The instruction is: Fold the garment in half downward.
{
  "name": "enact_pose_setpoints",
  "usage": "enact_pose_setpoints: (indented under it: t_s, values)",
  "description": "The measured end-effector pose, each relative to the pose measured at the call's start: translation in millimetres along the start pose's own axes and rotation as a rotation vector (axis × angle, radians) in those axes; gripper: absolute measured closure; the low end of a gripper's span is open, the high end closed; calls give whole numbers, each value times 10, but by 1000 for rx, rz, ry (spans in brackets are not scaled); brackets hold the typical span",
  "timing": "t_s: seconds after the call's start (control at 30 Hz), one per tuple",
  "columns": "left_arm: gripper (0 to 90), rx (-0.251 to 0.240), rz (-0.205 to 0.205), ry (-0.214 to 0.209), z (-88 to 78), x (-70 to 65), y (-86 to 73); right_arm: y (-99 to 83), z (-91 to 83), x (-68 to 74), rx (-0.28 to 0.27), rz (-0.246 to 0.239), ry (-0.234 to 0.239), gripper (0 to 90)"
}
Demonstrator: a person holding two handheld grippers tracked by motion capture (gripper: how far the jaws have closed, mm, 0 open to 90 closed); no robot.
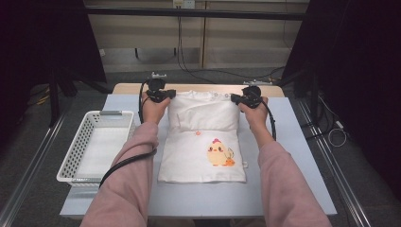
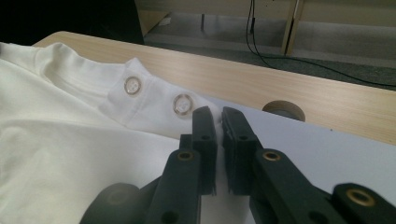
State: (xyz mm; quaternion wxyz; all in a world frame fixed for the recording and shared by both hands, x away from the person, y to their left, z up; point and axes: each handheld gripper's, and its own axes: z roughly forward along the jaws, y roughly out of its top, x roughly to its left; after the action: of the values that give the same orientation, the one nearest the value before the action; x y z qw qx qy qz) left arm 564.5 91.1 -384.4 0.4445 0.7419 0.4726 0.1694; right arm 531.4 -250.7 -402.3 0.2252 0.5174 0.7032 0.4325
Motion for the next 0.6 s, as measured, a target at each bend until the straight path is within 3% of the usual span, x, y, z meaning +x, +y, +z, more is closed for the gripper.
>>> enact_pose_setpoints:
  t_s: [0.27, 0.37, 0.53, 0.57, 0.6]
  values:
    - [864, -9, 13, -22, -89, -20, -34, -30, -98, 37, -9, -17, 19, 849]
    - [864, -11, 35, -31, -138, -33, -50, -59, -153, 51, -13, -12, 24, 849]
    - [864, -15, 29, -40, -192, -63, -97, -90, -226, 69, -18, -17, 33, 848]
    - [864, -13, 44, -40, -207, -58, -99, -96, -236, 75, -19, -22, 33, 848]
    - [864, -18, 26, -45, -217, -72, -109, -101, -247, 84, -21, -18, 35, 848]
